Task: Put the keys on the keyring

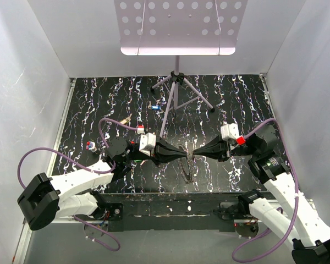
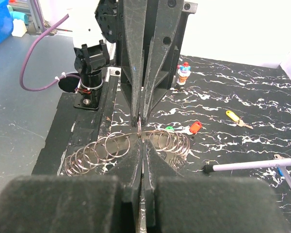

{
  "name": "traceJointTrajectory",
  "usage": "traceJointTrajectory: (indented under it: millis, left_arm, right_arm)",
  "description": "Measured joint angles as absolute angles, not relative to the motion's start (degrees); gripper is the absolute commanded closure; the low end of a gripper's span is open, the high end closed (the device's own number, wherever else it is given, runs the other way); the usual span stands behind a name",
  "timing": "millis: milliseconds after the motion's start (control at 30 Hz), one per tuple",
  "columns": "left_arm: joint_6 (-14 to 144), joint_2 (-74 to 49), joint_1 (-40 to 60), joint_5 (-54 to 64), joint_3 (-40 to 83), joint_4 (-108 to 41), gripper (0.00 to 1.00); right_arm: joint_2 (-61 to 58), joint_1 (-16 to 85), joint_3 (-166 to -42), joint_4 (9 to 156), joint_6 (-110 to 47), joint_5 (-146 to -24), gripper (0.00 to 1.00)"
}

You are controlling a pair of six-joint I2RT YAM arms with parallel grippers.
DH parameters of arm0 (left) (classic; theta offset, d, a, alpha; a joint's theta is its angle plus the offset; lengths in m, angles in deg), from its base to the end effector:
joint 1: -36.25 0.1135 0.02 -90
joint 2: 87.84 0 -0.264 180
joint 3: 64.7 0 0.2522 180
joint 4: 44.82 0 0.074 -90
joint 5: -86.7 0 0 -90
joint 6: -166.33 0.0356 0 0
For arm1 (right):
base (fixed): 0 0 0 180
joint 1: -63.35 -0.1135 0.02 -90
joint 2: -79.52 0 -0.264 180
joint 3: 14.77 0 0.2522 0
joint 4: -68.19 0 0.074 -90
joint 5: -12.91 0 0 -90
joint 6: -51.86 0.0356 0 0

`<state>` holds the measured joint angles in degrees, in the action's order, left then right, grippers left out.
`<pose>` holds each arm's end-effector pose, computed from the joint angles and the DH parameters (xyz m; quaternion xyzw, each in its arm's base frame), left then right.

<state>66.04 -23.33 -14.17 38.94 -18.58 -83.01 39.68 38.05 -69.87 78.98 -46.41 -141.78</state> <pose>0.1346 -0.2003 0.3062 0.4609 0.4027 -0.5645 0.5539 0.1214 0.0930 0.3560 -0.5417 0.4358 0.4511 0.5596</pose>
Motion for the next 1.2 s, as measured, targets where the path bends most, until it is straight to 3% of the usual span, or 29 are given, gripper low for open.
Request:
traceJointTrajectory:
  millis: [1200]
  left_arm:
    - [64.2, -22.4, -14.1, 38.9, -18.6, -85.5, 1.0]
  right_arm:
    - [38.9, 37.3, -69.9, 77.1, -45.3, -142.5, 0.99]
